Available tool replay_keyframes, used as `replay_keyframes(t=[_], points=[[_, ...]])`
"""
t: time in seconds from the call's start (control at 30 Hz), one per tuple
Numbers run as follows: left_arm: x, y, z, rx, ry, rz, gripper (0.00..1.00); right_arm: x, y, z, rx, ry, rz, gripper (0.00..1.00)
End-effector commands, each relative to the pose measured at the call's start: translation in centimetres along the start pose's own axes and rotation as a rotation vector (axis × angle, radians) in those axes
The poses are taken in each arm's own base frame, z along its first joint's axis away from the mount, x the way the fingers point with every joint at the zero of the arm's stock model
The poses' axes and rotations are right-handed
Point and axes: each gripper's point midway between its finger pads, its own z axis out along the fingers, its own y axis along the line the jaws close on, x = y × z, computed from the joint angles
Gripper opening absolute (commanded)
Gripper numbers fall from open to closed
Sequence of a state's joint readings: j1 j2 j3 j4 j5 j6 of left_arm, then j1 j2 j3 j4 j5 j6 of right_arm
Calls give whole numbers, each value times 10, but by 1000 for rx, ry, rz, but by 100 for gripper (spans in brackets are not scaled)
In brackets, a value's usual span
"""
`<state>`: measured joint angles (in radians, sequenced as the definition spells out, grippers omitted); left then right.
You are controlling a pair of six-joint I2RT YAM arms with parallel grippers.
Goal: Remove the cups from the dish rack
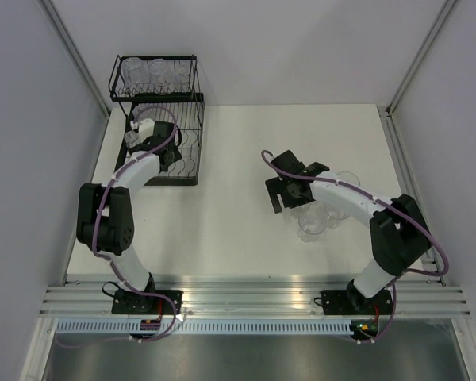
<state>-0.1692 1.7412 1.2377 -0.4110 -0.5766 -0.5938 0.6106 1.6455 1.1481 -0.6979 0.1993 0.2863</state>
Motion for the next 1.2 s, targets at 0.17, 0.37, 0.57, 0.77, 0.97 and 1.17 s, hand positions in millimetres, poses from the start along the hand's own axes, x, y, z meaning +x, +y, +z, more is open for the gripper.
replay_keyframes(t=[0.17, 0.37, 0.57, 0.77, 0.97, 1.17], points=[[-59, -1, 25, -165, -166, -3, 100, -31, 27, -59, -186, -237, 8, 98], [-75, 8, 62, -193, -237, -4, 100, -25, 37, -72, -243, -299, 15, 98], [-86, 1, 84, -138, -316, 80, 100, -13, 44, -62, -270, -269, -3, 98], [-101, -11, 100, -72, -401, 83, 100, -7, 52, -47, -282, -223, -22, 98], [-110, -11, 120, -63, -386, 55, 100, -7, 57, -33, -282, -186, -36, 98], [-121, -6, 129, -100, -377, -3, 100, -5, 59, -21, -266, -150, -49, 98]])
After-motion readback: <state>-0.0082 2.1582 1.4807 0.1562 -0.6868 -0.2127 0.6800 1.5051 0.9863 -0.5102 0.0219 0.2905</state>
